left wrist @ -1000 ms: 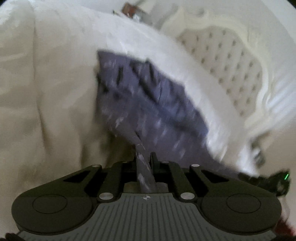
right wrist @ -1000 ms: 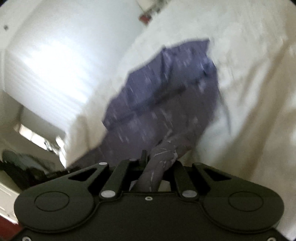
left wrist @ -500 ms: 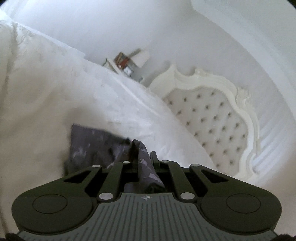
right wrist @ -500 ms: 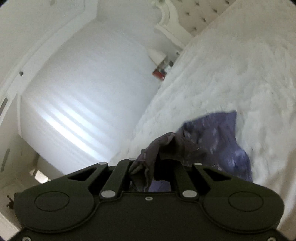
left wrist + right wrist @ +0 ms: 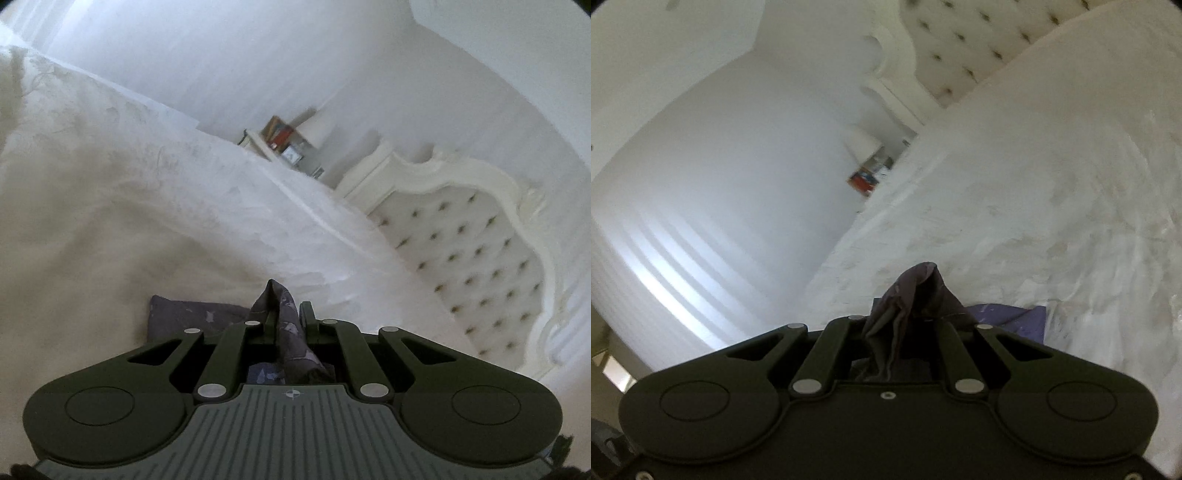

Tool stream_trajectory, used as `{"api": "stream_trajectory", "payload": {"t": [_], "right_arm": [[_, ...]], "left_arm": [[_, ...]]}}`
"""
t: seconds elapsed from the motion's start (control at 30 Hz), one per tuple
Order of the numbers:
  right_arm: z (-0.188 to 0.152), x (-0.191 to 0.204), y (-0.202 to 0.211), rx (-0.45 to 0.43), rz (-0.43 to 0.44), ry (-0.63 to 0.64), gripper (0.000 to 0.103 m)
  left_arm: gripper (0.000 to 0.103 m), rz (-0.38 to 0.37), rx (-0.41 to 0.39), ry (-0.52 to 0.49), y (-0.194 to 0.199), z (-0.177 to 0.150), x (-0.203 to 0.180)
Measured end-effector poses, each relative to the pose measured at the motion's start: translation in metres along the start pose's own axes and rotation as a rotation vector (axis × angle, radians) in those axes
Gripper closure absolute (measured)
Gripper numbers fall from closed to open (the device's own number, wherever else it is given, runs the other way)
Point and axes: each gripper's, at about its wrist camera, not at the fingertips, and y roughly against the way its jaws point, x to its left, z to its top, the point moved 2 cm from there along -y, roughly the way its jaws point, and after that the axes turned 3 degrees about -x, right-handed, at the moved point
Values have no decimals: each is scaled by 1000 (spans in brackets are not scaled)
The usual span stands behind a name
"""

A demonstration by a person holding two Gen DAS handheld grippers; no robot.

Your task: Fold large clothes

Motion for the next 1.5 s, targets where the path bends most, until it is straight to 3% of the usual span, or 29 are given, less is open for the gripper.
{"api": "stream_trajectory", "payload": {"t": [0.3,0.5,0.7,0.93,1.0,1.03,1.07,1.1,1.13,1.2,1.33,1.5], "right_arm": [[-10,-30,-54,82,-116,31,92],[-27,-53,-84,107,-149,-18,91],[-45,-61,-88,68,-161,-7,91],[-58,-61,-77,4,-140,38,89],[-51,-59,-73,17,-128,31,74],[-46,-58,-76,14,-127,34,50],[-41,-55,-72,7,-104,40,23],[-36,-52,-72,3,-67,45,9],[-32,-46,-69,-9,-54,58,0],[-22,-34,-64,-25,-64,98,0],[-11,-10,-52,-31,-78,170,0],[-29,23,-53,25,-101,306,0]], "left_arm": [[93,113,69,-12,-60,-16,30],[90,144,96,18,-81,-28,48],[89,98,102,101,-93,-38,69],[86,12,30,125,-84,-43,77],[82,7,24,129,-78,-38,75],[74,2,22,126,-76,-34,73],[57,-5,16,115,-72,-30,69],[41,2,-1,95,-69,-26,64],[0,18,-27,69,-63,-21,59],[0,28,-80,29,-53,-9,50],[0,77,-86,-63,-39,6,24],[0,181,6,-301,-42,-11,-21]]}}
